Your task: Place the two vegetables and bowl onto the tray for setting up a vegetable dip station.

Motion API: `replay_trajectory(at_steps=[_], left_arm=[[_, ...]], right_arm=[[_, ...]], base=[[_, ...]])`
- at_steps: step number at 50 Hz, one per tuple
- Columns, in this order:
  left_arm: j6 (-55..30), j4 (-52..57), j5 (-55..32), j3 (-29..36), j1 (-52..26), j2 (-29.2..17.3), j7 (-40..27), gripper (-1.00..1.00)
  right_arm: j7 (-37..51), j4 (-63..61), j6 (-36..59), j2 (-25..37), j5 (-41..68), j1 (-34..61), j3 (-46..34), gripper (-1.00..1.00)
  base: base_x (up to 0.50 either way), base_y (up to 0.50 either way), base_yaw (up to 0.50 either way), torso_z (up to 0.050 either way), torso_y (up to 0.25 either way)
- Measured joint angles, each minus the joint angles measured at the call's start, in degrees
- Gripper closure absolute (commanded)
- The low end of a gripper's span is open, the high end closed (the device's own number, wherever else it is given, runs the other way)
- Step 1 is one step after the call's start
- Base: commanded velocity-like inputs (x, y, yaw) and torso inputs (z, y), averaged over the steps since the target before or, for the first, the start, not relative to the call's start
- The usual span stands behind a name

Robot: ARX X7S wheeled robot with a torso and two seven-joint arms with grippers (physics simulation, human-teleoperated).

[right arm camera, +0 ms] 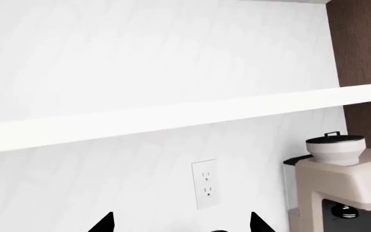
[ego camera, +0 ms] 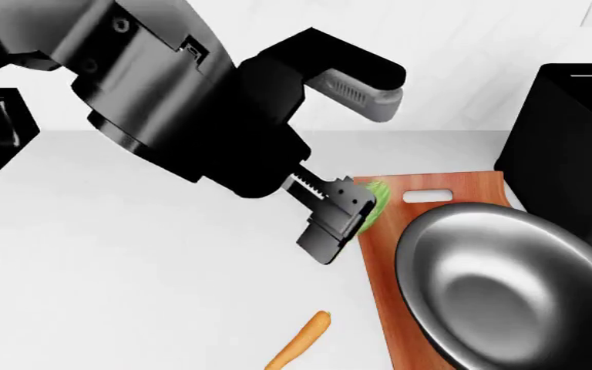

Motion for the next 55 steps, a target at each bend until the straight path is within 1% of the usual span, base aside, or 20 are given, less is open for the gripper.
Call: replay_trajectory(at_steps=[8, 19, 42, 49, 55], left_arm=[[2.60, 6.18, -7.13, 1.88, 1.15, -3.16, -5.53, -1.00], [5.61, 11.70, -10.99, 3.15, 4.11, -6.04, -8.53, -1.00], [9.63, 17.44, -12.00, 3.52, 9.85, -8.44, -8.92, -1.00], [10.35, 18.01, -11.26, 4.04, 11.31, -9.13, -9.12, -1.00], [11.08, 17.95, -9.20, 4.57, 14.08, -9.01, -8.31, -1.00]], right_arm=[[-0.71, -0.53, -0.68, 0.87, 0.31, -0.18, 0.59, -1.00], [-1.67, -1.53, -2.09, 2.24, 0.27, -1.22, 1.07, -1.00], [-1.56, -2.27, -3.35, 3.06, 0.91, -3.08, 2.74, -1.00], [-1.27, -2.44, -3.62, 3.12, 1.23, -3.48, 3.35, -1.00], [-1.31, -2.71, -4.13, 3.14, 1.18, -4.06, 3.69, -1.00]], base=[[0.00, 0.00, 0.00, 0.000, 0.000], [0.00, 0.00, 0.00, 0.000, 0.000], [0.00, 0.00, 0.00, 0.000, 0.000], [0.00, 0.00, 0.00, 0.000, 0.000], [0.00, 0.00, 0.00, 0.000, 0.000]])
